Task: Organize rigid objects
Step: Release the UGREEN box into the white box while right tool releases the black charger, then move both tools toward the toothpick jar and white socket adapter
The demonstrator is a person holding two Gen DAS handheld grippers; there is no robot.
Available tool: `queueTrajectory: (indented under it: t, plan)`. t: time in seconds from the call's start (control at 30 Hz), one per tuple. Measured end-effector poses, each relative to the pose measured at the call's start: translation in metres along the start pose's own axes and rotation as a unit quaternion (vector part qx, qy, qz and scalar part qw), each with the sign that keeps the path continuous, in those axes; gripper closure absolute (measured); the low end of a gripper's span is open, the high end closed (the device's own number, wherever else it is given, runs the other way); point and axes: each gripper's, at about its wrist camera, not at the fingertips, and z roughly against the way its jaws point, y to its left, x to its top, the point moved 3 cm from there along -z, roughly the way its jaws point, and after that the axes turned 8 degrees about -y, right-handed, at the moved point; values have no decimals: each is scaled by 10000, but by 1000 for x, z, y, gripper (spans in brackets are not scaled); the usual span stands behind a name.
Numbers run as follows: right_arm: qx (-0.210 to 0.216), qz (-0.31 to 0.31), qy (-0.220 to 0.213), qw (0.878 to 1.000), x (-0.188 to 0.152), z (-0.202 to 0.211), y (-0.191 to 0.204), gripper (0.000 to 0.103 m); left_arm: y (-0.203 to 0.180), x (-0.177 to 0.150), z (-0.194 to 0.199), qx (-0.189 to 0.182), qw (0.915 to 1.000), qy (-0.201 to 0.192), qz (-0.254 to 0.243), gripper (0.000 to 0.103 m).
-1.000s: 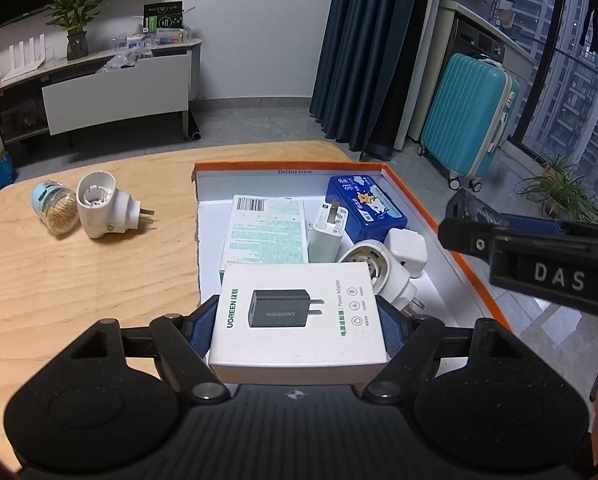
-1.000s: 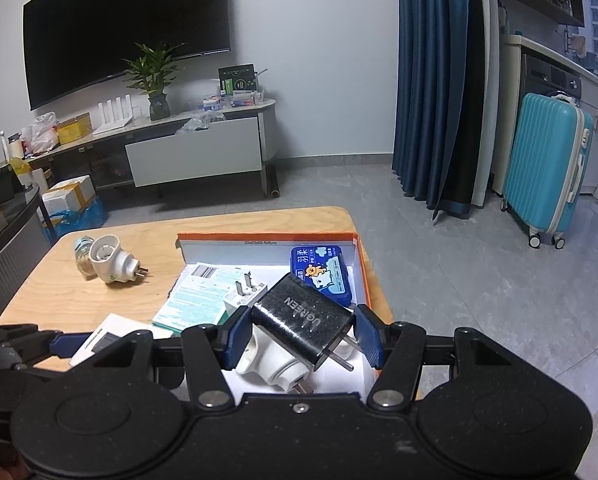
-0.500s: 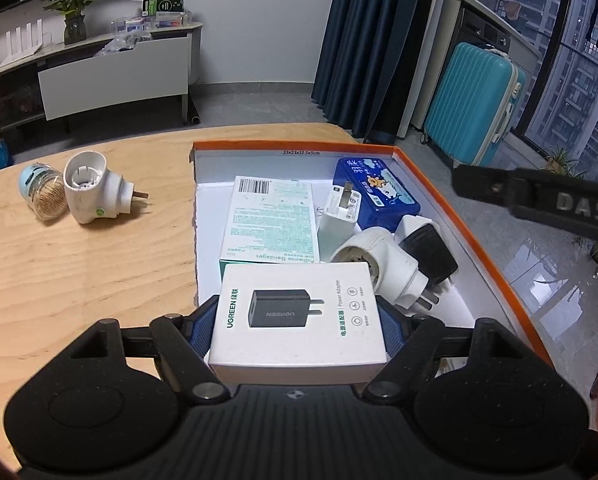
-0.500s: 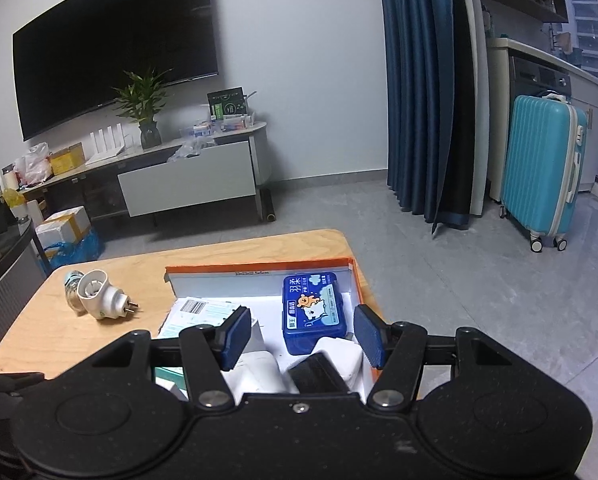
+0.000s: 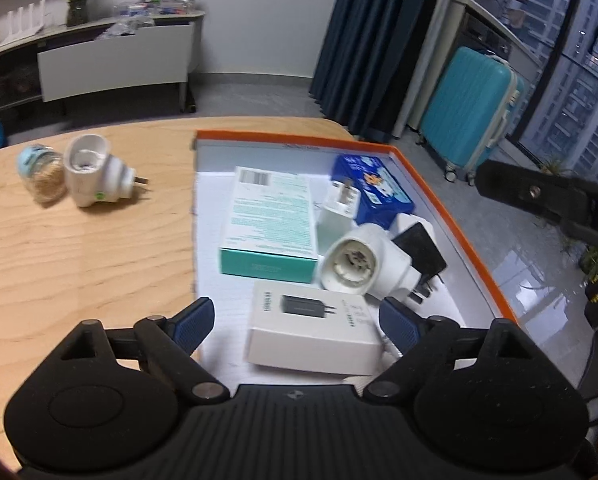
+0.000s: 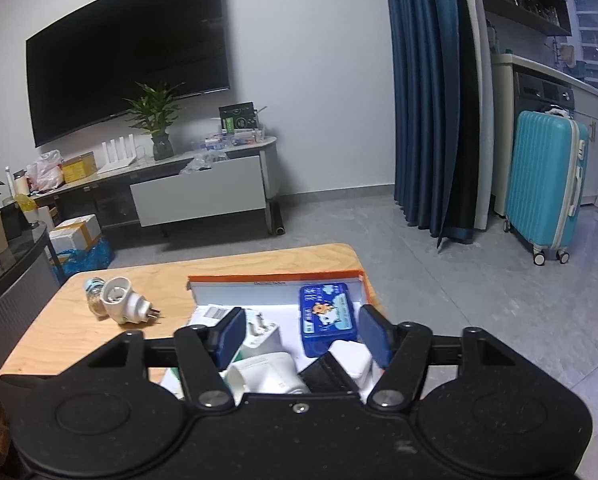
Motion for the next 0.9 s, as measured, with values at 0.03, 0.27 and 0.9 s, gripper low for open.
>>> queueTrajectory:
  t: [0.03, 0.27, 0.9]
  plan:
    - [21, 34, 10, 10000, 0, 1, 4, 24, 2, 1, 2, 51, 10000, 1, 5, 10]
    - [163, 150, 105, 9997, -1, 4, 26, 18, 21, 8, 23, 500, 9987, -109, -10, 4]
    - [664, 553, 332, 9957, -3, -4, 92, 15, 89, 10, 56, 1081, 9925, -273, 503, 1]
